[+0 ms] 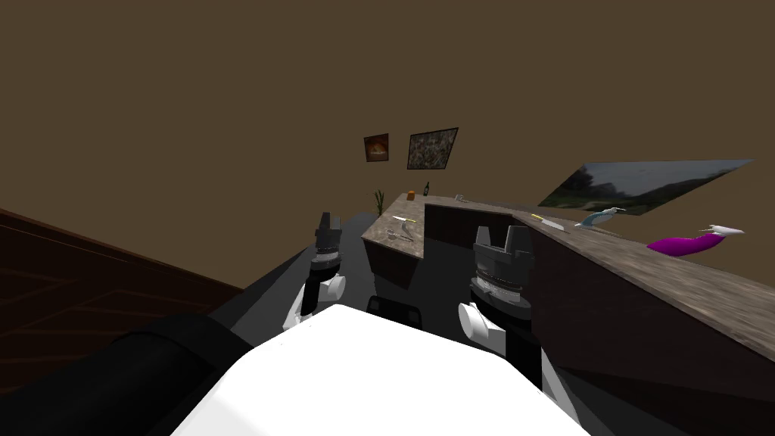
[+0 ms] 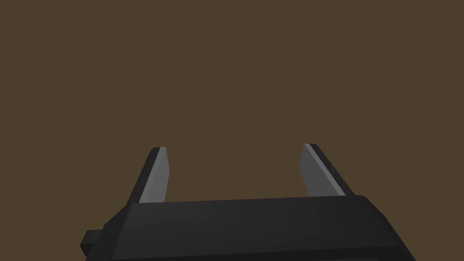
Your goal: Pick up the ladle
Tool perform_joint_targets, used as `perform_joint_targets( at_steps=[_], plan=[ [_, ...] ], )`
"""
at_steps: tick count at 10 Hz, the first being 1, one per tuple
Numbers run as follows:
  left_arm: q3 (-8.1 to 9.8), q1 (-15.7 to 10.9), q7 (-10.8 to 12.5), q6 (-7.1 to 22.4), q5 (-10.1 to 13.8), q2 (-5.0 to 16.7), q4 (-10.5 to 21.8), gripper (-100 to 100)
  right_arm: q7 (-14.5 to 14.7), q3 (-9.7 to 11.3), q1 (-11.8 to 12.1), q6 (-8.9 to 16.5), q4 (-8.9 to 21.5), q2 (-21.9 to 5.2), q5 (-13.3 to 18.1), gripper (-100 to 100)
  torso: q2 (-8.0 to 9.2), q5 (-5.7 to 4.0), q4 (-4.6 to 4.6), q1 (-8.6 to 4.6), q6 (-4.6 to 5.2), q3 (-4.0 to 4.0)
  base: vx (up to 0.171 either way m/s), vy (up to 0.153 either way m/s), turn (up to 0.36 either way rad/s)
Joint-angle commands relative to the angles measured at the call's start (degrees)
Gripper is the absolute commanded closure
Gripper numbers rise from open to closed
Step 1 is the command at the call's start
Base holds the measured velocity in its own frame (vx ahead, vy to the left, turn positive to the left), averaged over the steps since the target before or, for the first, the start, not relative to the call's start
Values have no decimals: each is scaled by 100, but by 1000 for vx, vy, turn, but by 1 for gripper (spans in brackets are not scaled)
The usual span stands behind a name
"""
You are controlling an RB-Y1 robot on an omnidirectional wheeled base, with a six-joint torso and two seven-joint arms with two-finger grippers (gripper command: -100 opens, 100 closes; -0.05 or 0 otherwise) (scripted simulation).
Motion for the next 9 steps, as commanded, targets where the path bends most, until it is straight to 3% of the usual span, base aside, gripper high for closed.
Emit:
perform_joint_targets(
  at_steps=[1, 5, 8, 9],
  plan=[
    [17, -71, 20, 117, -21, 219, 41, -100, 0, 0, 0, 0, 0, 0, 0, 0, 0, 0, 0, 0, 0, 0, -5, -4, -12],
    [118, -494, 135, 712, -141, 781, 256, -100, 0, 0, 0, 0, 0, 0, 0, 0, 7, -1, 2, -3, 1, 4, -23, -13, -27],
    [154, -648, 178, 1062, -185, 885, 332, -100, 0, 0, 0, 0, 0, 0, 0, 0, 7, -1, 2, -3, 1, 4, -20, -10, -15],
    [194, -819, 224, 1286, -232, 975, 417, -100, 0, 0, 0, 0, 0, 0, 0, 0, 6, -1, 1, -3, 0, 3, -21, -15, -31]
  ],
)
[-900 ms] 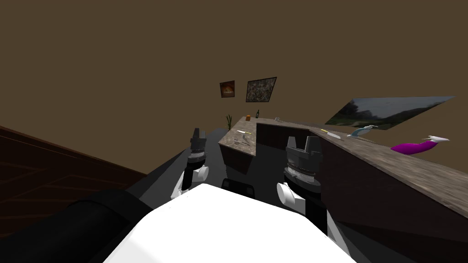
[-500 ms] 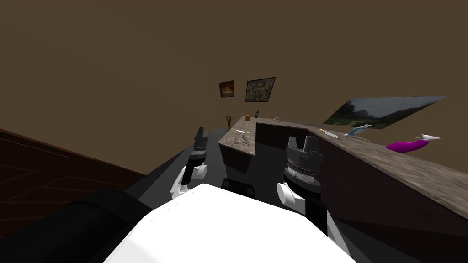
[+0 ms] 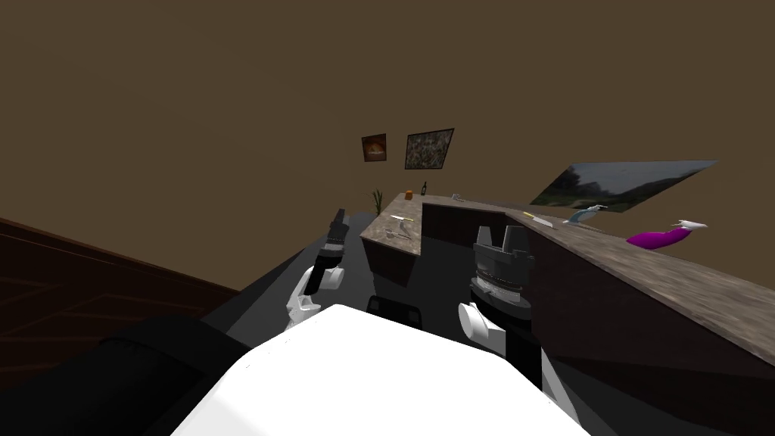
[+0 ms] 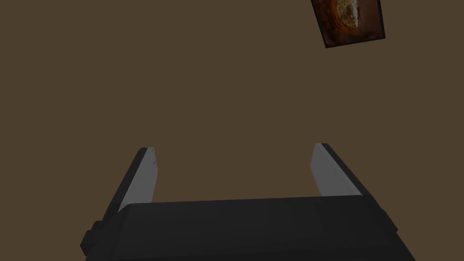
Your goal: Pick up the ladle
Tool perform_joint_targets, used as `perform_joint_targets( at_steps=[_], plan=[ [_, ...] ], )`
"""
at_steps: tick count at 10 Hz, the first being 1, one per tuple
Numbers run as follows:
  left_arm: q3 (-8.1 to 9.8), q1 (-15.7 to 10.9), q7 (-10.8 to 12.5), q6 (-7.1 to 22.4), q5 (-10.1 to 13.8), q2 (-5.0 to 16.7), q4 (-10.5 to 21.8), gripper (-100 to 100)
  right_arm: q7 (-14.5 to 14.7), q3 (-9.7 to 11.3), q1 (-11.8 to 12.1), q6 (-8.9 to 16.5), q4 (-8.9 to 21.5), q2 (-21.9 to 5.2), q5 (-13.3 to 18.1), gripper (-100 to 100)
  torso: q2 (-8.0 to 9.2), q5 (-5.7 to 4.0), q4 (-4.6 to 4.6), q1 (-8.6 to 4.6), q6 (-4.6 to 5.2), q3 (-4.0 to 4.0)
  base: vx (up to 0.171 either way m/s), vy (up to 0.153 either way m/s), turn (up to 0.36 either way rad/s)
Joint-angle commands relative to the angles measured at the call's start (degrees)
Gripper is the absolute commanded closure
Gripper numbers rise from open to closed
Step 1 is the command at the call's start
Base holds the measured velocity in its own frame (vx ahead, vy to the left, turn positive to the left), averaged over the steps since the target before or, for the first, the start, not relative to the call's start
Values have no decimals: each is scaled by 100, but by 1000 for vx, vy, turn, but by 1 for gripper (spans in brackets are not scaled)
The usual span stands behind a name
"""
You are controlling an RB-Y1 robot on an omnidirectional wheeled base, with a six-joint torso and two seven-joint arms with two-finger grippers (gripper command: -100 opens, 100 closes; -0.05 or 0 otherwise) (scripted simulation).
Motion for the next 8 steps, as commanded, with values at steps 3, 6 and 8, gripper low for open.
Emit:
perform_joint_targets(
  at_steps=[3, 6, 8],
  plan=[
    [56, -284, 73, 514, -80, 116, 143, -100, 0, 0, 0, 0, 0, 0, 0, 0, -1, 0, 0, 0, 0, 0, -19, -11, -20],
    [145, -697, 185, 1022, -188, 230, 356, -100, 0, 0, 0, 0, 0, 0, 0, 0, 1, 0, 0, 0, -1, 1, -26, -14, -29],
    [191, -921, 245, 1387, -244, 271, 473, -100, 0, 0, 0, 0, 0, 0, 0, 0, 0, 0, 0, 0, -1, 0, -22, -14, -27]
  ],
)
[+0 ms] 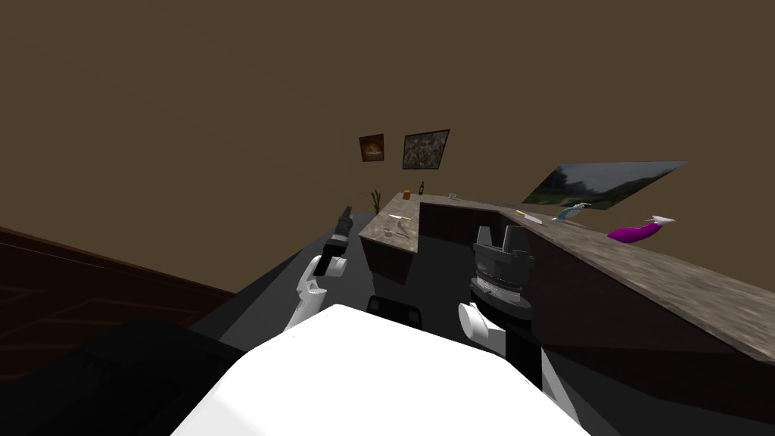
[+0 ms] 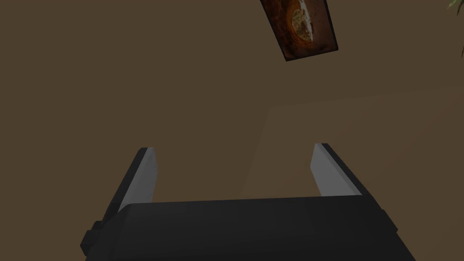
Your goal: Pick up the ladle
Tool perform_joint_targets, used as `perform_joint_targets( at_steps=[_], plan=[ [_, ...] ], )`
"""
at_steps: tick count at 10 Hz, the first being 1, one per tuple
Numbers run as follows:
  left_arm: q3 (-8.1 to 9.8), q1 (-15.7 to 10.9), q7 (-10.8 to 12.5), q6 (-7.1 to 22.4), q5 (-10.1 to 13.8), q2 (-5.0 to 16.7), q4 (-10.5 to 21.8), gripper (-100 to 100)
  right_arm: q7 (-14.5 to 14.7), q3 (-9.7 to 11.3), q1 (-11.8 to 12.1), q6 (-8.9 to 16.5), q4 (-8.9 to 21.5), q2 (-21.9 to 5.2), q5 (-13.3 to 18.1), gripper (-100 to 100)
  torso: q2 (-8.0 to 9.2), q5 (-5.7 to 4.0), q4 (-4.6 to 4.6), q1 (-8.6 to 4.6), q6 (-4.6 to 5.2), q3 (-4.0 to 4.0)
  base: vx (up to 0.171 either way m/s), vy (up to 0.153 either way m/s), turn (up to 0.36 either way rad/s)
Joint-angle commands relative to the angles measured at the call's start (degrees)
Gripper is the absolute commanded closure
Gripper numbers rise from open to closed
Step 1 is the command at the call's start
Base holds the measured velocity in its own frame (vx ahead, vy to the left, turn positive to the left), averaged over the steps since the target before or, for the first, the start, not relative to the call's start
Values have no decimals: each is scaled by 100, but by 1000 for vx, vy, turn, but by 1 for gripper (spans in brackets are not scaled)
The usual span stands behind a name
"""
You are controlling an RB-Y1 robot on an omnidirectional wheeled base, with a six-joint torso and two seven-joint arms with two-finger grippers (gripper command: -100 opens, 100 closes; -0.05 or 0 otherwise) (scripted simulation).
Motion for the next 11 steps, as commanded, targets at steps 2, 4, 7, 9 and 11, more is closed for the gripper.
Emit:
perform_joint_targets(
  at_steps=[2, 4, 7, 9, 11],
  plan=[
    [30, -82, 43, 322, -20, 30, 43, -100, 0, 0, 0, 0, 0, 0, 0, 0, 0, 0, 0, 1, -2, 0, -14, -9, -11],
    [75, -315, 105, 705, -75, 62, 166, -100, 0, 0, 0, 0, 0, 0, 0, 0, -2, 0, 0, 2, 0, -1, -17, -10, -31],
    [120, -556, 169, 1132, -129, 86, 295, -100, 0, 0, 0, 0, 0, 0, 0, 0, -1, 0, 0, 0, -2, 0, -15, -12, -21],
    [163, -803, 233, 1467, -179, 103, 430, -100, 0, 0, 0, 0, 0, 0, 0, 0, -3, 0, -1, 1, 0, -2, -14, -12, -34],
    [203, -1054, 298, 1779, -226, 114, 573, -100, 0, 0, 0, 0, 0, 0, 0, 0, -4, 1, -1, 4, -3, -2, -5, -5, -21]
  ],
)
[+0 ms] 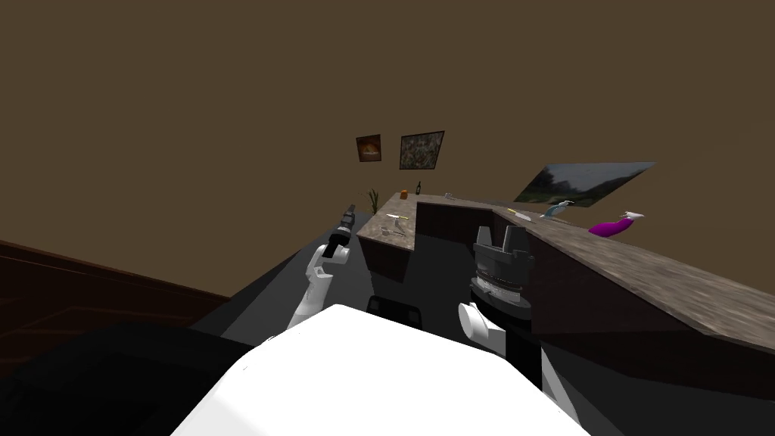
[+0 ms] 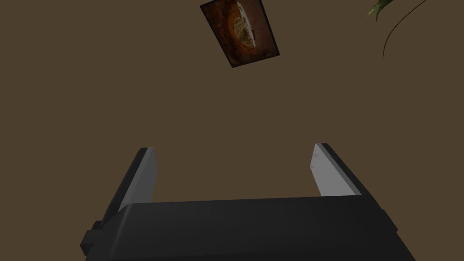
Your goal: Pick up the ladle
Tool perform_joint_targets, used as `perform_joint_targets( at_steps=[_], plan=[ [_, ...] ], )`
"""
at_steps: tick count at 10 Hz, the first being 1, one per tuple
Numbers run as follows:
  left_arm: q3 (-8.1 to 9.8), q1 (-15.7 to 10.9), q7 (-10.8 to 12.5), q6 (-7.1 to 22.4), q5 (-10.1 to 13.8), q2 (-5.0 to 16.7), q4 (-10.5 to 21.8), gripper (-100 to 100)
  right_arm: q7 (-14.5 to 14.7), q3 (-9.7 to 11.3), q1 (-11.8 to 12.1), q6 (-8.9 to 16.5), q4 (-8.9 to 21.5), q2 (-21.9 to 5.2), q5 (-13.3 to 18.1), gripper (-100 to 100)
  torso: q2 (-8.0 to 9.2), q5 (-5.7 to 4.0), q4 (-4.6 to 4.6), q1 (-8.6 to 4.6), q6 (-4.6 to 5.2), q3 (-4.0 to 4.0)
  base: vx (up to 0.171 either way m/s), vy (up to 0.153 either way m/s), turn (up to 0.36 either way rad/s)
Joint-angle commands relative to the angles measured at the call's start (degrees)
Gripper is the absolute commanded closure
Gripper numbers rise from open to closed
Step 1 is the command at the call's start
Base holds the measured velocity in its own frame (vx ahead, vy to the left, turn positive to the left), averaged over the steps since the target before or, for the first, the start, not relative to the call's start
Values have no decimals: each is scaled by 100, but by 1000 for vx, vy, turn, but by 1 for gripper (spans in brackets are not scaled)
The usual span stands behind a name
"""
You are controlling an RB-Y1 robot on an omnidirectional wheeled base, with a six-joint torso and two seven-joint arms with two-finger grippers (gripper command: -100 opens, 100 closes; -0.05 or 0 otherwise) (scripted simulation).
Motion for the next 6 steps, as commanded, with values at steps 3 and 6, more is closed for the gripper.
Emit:
perform_joint_targets(
  at_steps=[3, 6],
  plan=[
    [49, -355, 91, 633, -75, -12, 255, -100, 0, 0, 0, 0, 0, 0, 0, 0, 1, 0, 0, -1, -1, 0, -10, -11, -32],
    [80, -610, 155, 1099, -110, -7, 414, -100, 0, 0, 0, 0, 0, 0, 0, 0, -2, 0, -1, 0, 0, -1, -3, -8, -23]
  ],
)
